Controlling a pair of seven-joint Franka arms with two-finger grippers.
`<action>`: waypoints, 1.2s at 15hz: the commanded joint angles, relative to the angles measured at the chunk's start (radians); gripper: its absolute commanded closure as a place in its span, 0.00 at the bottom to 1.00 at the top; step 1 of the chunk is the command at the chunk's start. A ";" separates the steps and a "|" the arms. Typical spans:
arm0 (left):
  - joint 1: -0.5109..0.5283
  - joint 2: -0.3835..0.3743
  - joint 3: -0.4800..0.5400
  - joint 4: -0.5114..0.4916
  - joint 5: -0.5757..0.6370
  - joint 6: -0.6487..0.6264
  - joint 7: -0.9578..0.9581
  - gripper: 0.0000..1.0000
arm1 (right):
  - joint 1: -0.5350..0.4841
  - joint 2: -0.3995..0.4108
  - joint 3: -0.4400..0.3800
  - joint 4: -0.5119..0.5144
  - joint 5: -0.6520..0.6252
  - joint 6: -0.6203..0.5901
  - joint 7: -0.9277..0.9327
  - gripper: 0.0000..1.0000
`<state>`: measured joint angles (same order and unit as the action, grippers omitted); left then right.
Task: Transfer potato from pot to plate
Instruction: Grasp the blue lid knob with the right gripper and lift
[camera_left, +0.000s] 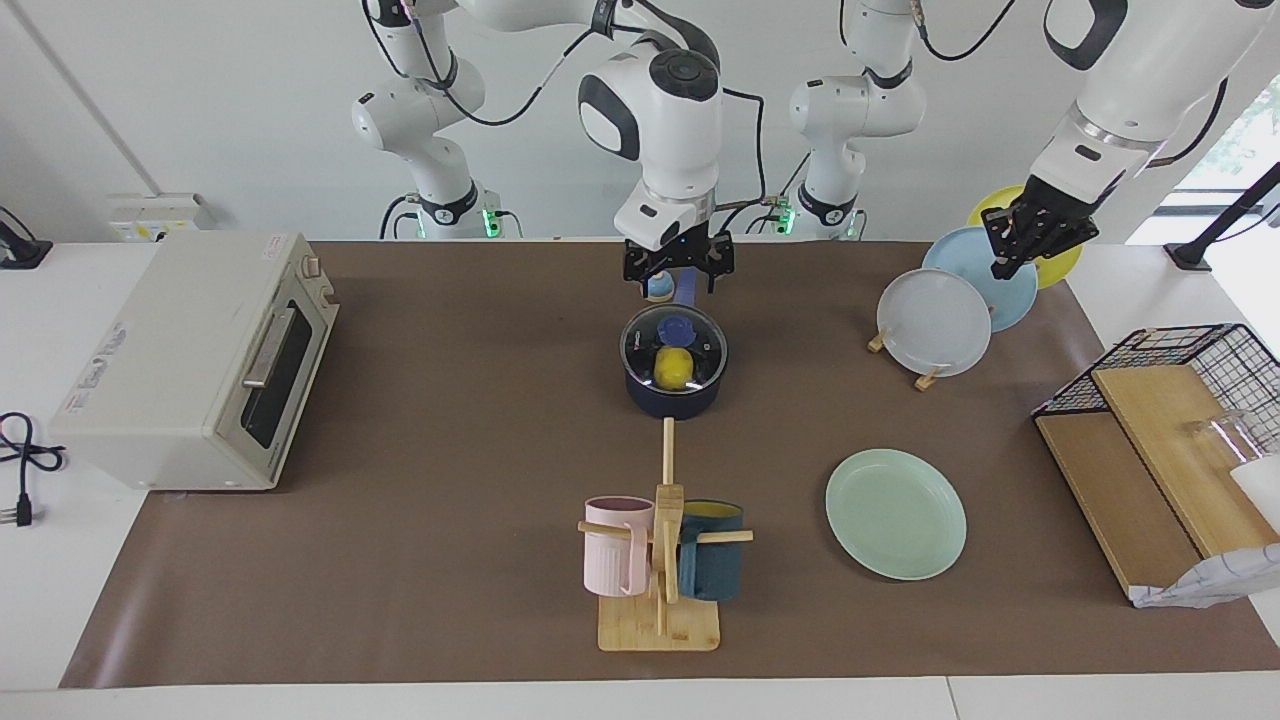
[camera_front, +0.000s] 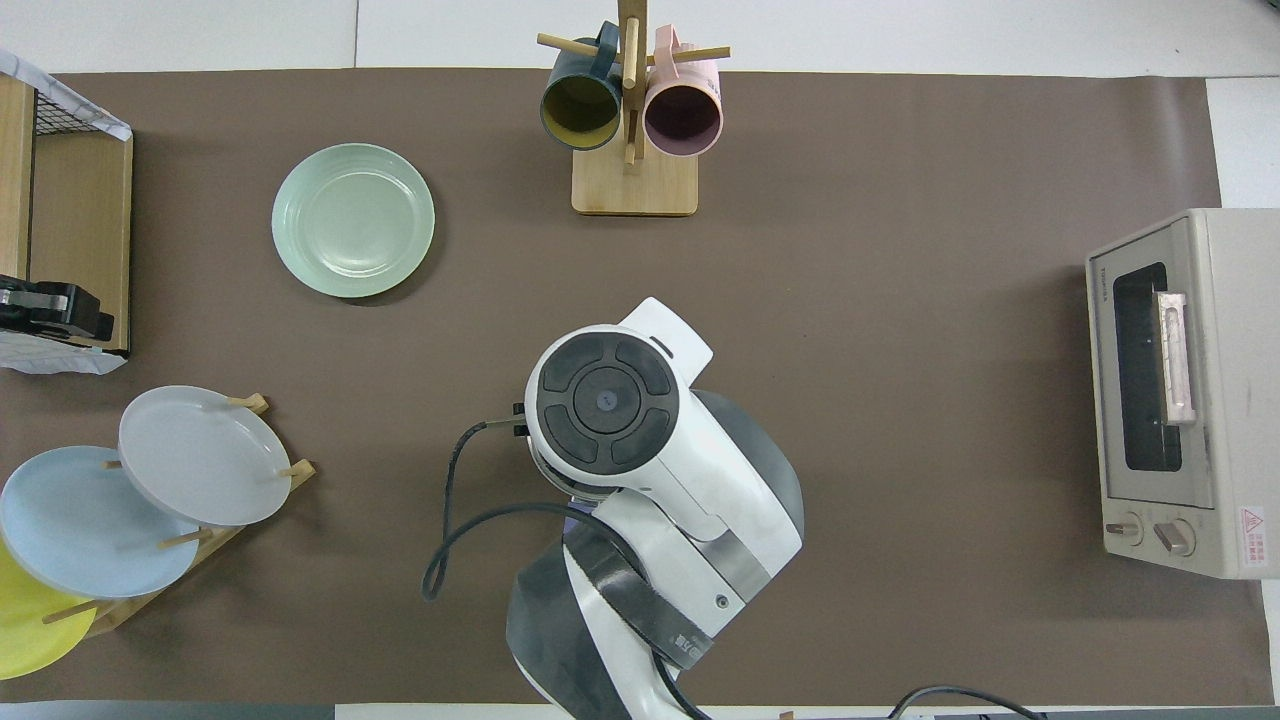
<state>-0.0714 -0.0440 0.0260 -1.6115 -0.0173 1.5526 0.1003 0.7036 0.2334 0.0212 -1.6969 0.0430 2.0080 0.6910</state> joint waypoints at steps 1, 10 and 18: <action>0.004 -0.022 -0.005 -0.031 0.016 0.020 -0.005 0.00 | 0.002 -0.022 0.000 -0.087 -0.028 0.086 -0.018 0.00; 0.001 -0.022 -0.005 -0.024 0.016 0.021 -0.005 0.89 | 0.043 0.026 0.000 -0.098 -0.101 0.147 -0.041 0.00; 0.004 -0.022 -0.005 -0.027 0.013 0.021 -0.011 1.00 | 0.034 0.034 0.000 -0.115 -0.101 0.189 -0.107 0.18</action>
<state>-0.0714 -0.0442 0.0257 -1.6124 -0.0173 1.5548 0.0996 0.7449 0.2733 0.0171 -1.7914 -0.0469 2.1706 0.6001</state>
